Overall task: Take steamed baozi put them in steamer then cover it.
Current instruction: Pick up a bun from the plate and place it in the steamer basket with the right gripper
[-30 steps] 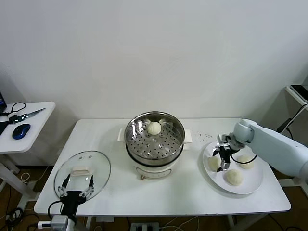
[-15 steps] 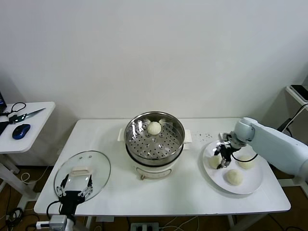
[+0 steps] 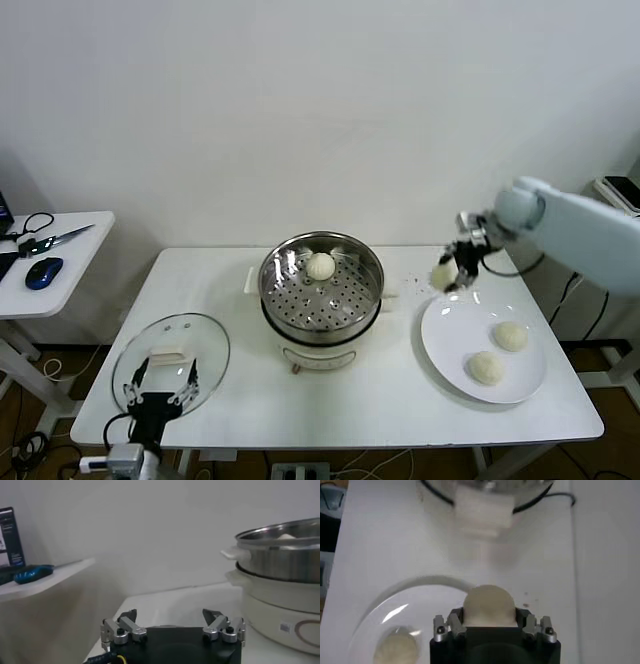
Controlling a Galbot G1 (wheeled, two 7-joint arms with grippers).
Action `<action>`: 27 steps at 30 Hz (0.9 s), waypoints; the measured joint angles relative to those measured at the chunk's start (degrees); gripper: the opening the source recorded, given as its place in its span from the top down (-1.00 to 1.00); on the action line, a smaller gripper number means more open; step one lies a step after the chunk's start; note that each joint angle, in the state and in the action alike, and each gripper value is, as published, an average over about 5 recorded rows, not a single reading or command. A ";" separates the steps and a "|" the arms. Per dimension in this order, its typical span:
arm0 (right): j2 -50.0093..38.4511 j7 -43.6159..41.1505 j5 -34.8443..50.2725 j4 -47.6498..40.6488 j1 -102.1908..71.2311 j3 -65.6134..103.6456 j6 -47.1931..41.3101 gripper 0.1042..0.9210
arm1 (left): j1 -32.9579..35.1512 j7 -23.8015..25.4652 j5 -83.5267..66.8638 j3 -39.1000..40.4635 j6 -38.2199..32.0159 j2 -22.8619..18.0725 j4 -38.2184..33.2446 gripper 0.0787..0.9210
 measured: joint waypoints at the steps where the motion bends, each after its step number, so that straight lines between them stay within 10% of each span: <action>1: 0.77 0.08 1.58 0.12 1.88 -1.37 -0.33 -0.40 | 0.00 0.02 -0.19 0.15 -0.09 0.00 -0.14 -0.77; 27: 33.02 5.39 20.61 -6.80 8.48 -12.17 -8.20 -0.41 | 2.96 0.32 -3.17 0.39 -2.03 1.47 -4.36 -0.77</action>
